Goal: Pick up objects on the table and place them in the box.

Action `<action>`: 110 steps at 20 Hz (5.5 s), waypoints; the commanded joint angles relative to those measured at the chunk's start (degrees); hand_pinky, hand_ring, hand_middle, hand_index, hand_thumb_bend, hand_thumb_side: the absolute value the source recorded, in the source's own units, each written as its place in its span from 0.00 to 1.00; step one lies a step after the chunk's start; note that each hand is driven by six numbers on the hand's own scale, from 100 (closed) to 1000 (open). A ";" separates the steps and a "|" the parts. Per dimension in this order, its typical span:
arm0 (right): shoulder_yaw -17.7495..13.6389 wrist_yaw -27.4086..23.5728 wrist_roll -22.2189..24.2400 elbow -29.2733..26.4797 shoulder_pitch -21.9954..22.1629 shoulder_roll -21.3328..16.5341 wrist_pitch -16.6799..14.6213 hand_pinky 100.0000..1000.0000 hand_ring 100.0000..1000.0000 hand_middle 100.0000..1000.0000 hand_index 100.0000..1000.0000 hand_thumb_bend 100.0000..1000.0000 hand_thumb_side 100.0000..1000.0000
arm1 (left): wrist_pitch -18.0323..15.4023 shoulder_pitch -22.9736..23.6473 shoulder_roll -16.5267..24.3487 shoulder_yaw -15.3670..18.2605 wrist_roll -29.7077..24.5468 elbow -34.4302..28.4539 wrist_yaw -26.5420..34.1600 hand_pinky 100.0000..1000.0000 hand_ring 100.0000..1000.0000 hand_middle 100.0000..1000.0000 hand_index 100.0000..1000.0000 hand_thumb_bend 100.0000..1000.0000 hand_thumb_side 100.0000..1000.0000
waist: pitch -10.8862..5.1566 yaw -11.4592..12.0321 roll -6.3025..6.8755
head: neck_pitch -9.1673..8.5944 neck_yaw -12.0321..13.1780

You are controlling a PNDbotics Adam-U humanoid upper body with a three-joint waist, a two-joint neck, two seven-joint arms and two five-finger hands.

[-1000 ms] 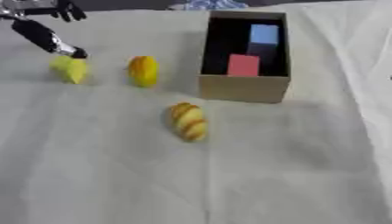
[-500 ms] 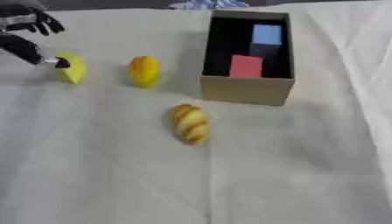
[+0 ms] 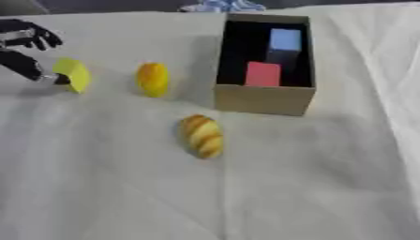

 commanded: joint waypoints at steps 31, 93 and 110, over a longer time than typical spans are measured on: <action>-1.06 0.47 -0.08 -1.18 -0.31 -0.19 0.22 0.87 0.75 0.72 0.87 0.00 0.72 | -0.13 -1.90 -0.52 2.08 6.54 3.31 -3.60 0.77 0.67 0.60 0.77 0.42 0.35 | 0.47 -1.24 0.59 | -0.79 0.52; 0.29 -1.20 2.24 -1.18 -2.50 -0.30 0.77 0.87 0.75 0.72 0.87 0.00 0.70 | -6.67 -19.93 -23.94 -7.01 -0.81 -1.16 -5.99 0.84 0.82 0.83 0.90 0.54 0.55 | -2.77 -6.63 3.53 | 0.49 2.88; -0.66 -0.75 1.17 -1.18 -0.53 -0.61 0.90 0.87 0.75 0.72 0.87 0.00 0.69 | -9.31 -14.95 -12.62 -10.33 -2.47 -6.92 0.78 0.82 0.77 0.76 0.87 0.54 0.52 | -4.56 -2.98 2.89 | 2.68 0.34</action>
